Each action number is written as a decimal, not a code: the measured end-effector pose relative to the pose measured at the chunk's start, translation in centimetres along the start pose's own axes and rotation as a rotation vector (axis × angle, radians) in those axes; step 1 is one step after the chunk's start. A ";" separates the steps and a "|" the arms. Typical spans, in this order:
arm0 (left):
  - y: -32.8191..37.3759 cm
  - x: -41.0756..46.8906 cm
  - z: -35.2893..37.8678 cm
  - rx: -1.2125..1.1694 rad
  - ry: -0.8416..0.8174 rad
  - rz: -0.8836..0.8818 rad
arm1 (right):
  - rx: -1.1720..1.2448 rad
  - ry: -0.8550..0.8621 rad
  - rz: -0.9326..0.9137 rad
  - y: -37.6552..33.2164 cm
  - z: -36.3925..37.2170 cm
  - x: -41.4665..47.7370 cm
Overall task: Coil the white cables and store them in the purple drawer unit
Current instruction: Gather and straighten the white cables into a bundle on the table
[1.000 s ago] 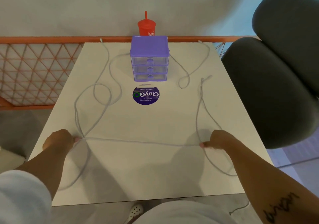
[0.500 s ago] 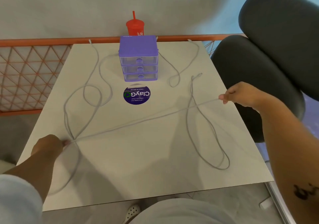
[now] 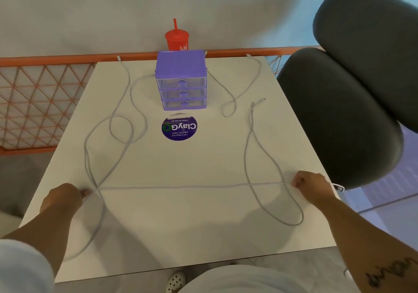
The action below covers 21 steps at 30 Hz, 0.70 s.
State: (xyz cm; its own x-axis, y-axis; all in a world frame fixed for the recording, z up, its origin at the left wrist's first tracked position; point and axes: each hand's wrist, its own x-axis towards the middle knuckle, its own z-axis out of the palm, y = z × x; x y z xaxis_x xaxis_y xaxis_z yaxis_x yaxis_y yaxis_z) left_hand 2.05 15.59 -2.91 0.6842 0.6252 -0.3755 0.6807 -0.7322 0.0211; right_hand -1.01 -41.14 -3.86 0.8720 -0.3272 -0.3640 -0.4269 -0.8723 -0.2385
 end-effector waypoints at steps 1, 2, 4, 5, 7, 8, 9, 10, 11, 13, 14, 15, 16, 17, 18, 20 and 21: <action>0.0 0.1 0.0 0.002 -0.001 -0.004 | -0.010 -0.007 -0.008 0.0 -0.3 0.1; -0.1 0.3 0.1 -0.001 -0.002 -0.013 | -0.025 -0.015 -0.025 -0.1 -0.9 0.2; -0.3 0.5 0.3 0.011 -0.006 -0.017 | 0.006 0.011 -0.087 -0.2 -1.9 0.4; -0.4 0.7 0.4 0.017 -0.006 -0.021 | 0.034 0.042 -0.118 0.0 -2.2 0.6; -0.8 0.9 0.6 0.026 -0.003 -0.037 | 0.075 0.106 -0.154 -0.1 -2.7 0.6; -1.1 0.9 0.6 0.031 -0.013 -0.045 | 0.079 0.108 -0.159 -0.2 -2.7 0.6; -1.5 1.0 0.7 0.042 -0.023 -0.044 | 0.074 0.099 -0.158 -0.2 -2.6 0.5; -2.0 1.1 0.6 0.050 -0.031 -0.038 | 0.060 0.080 -0.139 -0.2 -2.2 0.3; -2.5 1.2 0.4 0.077 -0.027 -0.016 | 0.053 0.053 -0.113 -0.1 -1.7 0.2; -3.0 0.9 -0.5 0.092 -0.001 0.034 | 0.088 0.021 -0.024 0.0 -0.8 -0.4; -2.9 0.5 -1.2 0.096 0.011 0.072 | 0.117 0.036 0.018 -0.1 -0.4 -0.6; -2.9 0.2 -1.7 0.099 0.010 0.111 | 0.128 0.076 0.032 -0.2 0.0 -0.7; -2.8 0.0 -2.2 0.103 0.006 0.160 | 0.134 0.123 0.022 -0.5 0.3 -0.8; -2.7 -0.3 -2.8 0.103 0.008 0.205 | 0.164 0.170 0.003 -1.2 0.6 -1.0; -3.0 -0.2 -3.1 0.083 0.020 0.246 | 0.210 0.206 -0.020 -2.1 0.8 -1.4; -4.1 0.2 -3.5 -0.018 0.045 0.316 | 0.301 0.259 -0.106 -5.0 1.6 -2.3; -4.8 0.4 -3.7 -0.074 0.053 0.339 | 0.331 0.269 -0.175 -6.9 2.0 -2.8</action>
State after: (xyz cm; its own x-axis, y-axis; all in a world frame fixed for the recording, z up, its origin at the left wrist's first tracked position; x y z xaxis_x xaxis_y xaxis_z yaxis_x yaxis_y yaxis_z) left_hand 0.00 20.31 0.29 0.8858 0.3645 -0.2873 0.4284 -0.8802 0.2044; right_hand -0.97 -33.48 -3.05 0.9503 -0.3061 -0.0569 -0.2832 -0.7740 -0.5664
